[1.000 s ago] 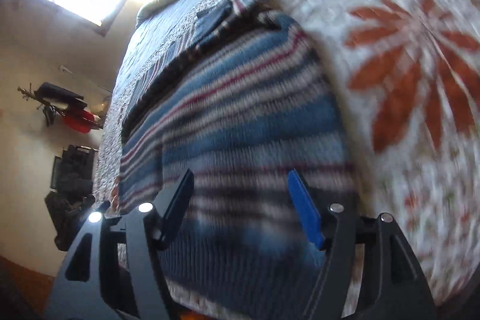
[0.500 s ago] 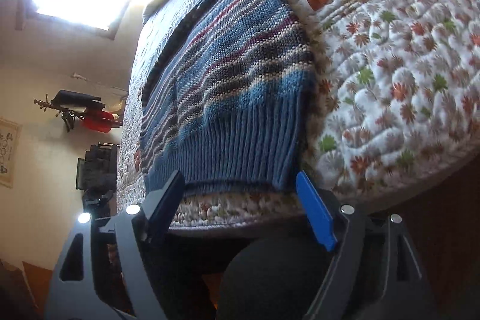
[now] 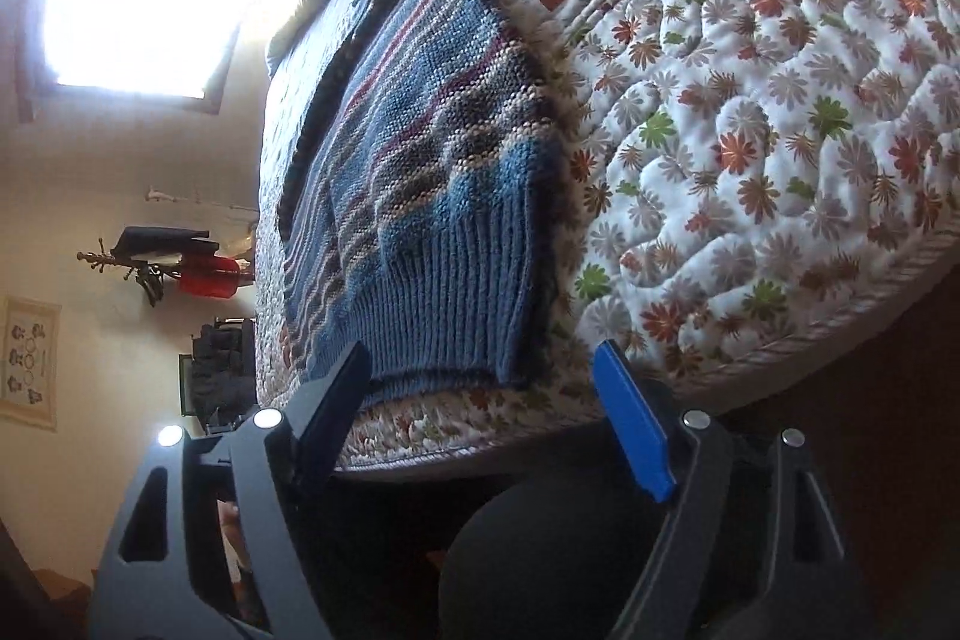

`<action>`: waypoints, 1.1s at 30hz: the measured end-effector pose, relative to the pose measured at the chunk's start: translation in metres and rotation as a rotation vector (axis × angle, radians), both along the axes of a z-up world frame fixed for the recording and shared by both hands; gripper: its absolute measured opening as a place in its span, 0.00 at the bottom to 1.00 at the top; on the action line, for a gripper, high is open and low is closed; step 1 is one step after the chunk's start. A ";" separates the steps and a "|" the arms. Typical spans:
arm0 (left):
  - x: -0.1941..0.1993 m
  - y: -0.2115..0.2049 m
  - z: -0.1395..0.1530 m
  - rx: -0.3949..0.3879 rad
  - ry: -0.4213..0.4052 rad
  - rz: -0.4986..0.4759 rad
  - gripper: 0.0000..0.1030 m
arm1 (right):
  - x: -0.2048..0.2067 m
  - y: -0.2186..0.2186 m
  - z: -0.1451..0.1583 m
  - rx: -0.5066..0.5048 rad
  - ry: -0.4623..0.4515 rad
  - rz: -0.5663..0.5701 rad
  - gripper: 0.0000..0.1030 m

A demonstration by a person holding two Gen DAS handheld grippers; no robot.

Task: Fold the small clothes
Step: 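Move both grippers down to the ribbed hem of the folded sweater, then close both grippers on the ribbed hem of the striped sweater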

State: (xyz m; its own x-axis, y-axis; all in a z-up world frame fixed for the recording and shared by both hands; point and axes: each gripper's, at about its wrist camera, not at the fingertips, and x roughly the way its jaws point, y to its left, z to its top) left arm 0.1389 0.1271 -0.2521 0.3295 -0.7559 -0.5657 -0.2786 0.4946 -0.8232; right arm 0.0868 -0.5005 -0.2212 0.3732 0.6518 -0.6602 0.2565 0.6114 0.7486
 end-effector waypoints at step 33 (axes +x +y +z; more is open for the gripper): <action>0.012 0.005 0.013 -0.009 -0.069 0.039 0.08 | 0.044 0.039 0.018 0.046 -0.087 0.069 0.07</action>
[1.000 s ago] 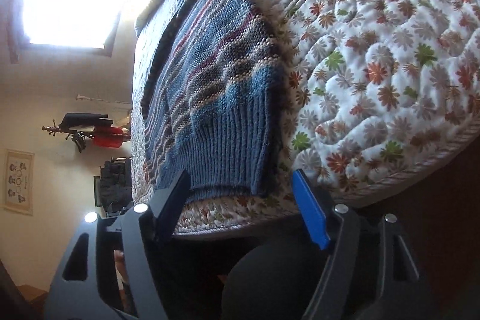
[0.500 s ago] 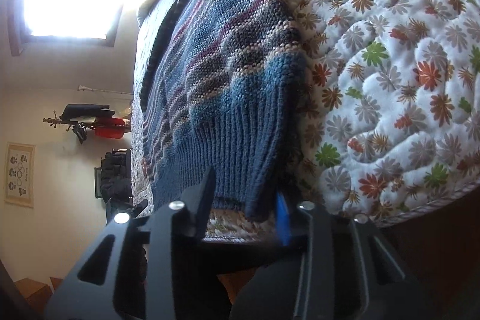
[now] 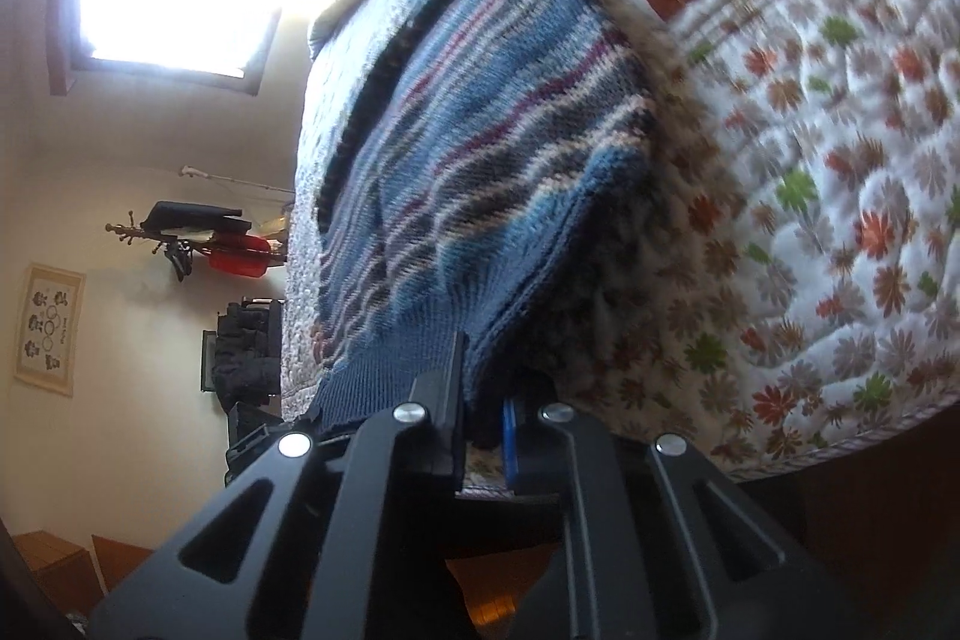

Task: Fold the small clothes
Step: 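Close both grippers on the ribbed hem of the striped sweater, then lift the hem with both grippers and fold it toward the collar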

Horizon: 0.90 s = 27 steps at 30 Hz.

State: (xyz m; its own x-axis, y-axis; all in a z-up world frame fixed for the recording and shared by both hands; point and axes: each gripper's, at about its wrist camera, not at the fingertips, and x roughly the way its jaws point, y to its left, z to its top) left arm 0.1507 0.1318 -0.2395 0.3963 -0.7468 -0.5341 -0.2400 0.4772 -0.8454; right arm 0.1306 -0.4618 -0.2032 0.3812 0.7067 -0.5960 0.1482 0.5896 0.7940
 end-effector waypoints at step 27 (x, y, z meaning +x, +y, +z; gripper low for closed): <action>0.116 0.007 0.154 0.108 -0.295 -0.040 0.08 | 0.132 0.015 0.135 -0.138 -0.242 0.096 0.07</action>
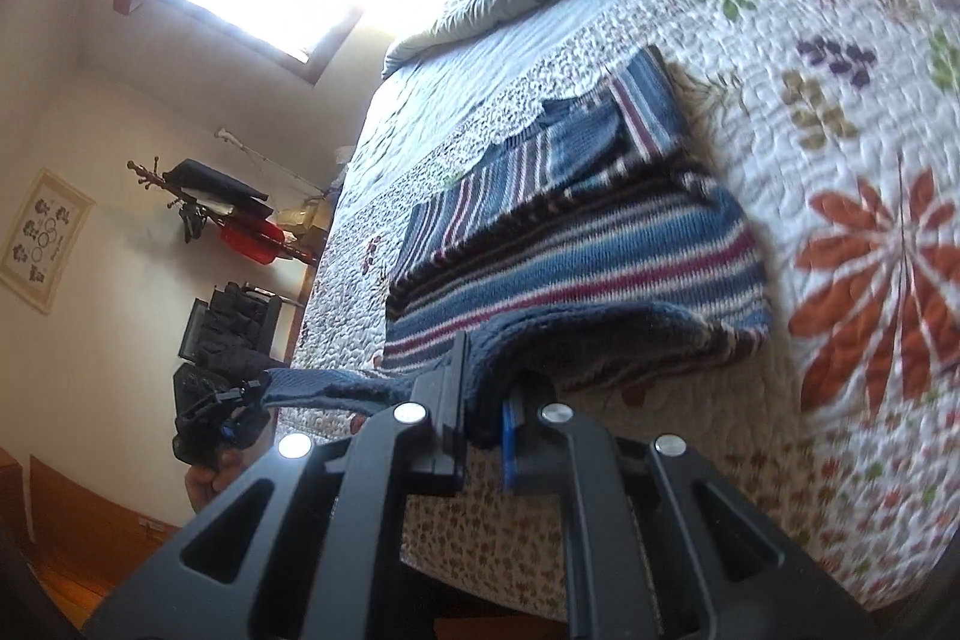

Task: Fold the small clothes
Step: 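Lift the hem with both grippers and fold it toward the collar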

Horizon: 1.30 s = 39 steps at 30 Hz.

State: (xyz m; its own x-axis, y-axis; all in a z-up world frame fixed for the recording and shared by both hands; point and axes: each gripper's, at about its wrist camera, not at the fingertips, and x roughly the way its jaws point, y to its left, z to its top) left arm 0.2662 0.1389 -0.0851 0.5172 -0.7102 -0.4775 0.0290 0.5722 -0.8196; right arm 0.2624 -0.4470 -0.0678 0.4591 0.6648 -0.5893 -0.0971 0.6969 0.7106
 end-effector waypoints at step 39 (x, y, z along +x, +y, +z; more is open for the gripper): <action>0.256 -0.008 -0.101 0.082 0.236 0.011 0.08 | 0.258 0.004 -0.121 -0.114 0.235 -0.027 0.07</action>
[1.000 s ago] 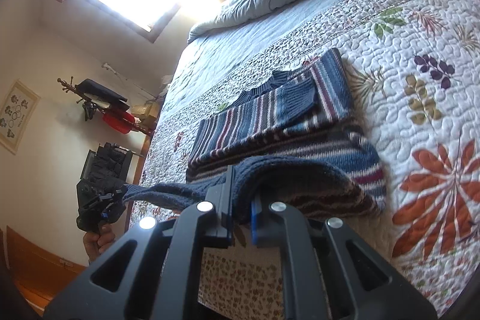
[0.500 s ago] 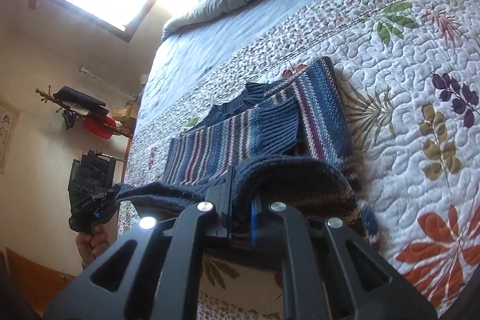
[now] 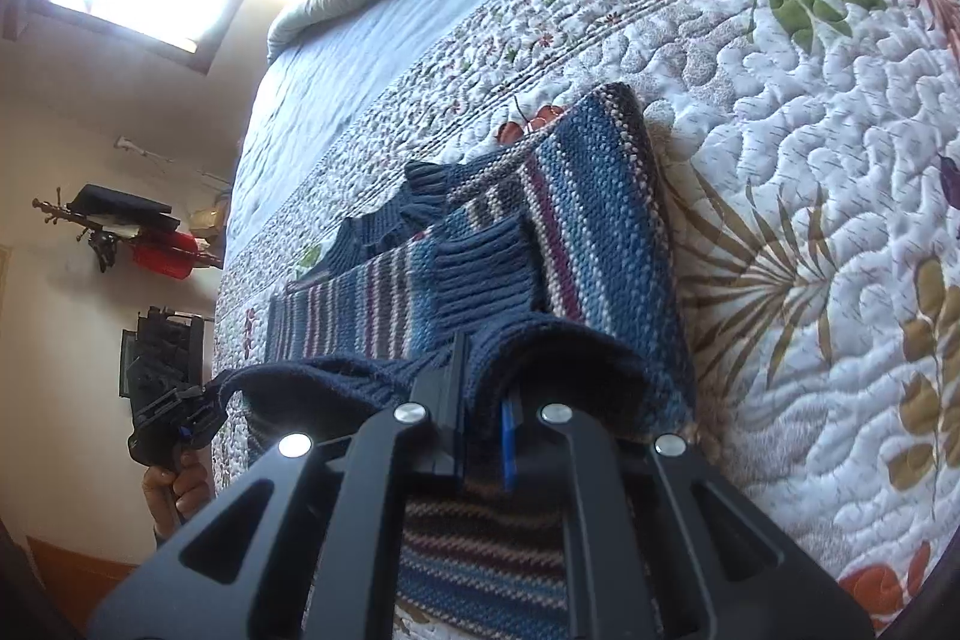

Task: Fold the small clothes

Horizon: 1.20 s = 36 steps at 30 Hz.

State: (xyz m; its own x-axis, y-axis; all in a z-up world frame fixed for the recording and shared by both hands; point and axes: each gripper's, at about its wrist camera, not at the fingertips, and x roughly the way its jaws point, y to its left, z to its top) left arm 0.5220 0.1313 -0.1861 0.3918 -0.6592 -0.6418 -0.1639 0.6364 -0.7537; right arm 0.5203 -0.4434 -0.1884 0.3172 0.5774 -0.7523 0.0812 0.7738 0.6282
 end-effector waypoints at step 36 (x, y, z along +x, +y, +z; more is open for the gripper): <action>0.061 -0.043 -0.026 0.317 -0.034 -0.373 0.64 | 0.050 -0.009 -0.022 -0.093 0.021 0.275 0.31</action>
